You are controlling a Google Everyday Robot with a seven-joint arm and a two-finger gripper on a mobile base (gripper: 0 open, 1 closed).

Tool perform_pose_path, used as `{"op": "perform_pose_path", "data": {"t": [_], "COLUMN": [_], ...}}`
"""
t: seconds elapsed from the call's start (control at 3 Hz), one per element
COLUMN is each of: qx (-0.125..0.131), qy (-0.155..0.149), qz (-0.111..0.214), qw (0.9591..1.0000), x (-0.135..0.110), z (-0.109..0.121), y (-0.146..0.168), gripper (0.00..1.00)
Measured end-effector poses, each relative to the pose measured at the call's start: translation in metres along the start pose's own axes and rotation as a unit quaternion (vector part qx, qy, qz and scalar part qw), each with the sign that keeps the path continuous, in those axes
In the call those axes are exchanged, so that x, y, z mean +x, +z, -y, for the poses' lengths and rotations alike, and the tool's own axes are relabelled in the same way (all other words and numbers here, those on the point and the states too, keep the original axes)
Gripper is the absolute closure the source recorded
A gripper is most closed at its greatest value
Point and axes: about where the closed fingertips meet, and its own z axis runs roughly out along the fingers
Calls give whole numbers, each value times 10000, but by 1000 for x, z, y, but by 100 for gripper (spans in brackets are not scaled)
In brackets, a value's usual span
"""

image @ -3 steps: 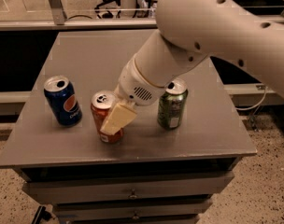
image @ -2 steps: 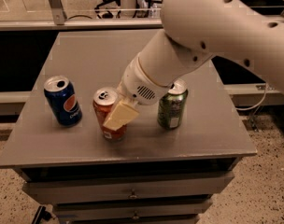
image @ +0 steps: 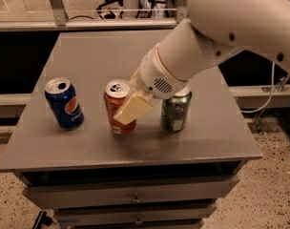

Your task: Pick coke can

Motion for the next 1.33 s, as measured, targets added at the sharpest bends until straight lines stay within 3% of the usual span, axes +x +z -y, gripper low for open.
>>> {"op": "perform_pose_path", "data": {"t": [1.33], "qx": [439], "qy": [-55], "qz": [640], "qw": [9970], "x": [-5], "z": [21], "y": [-71], "gripper": [100]}}
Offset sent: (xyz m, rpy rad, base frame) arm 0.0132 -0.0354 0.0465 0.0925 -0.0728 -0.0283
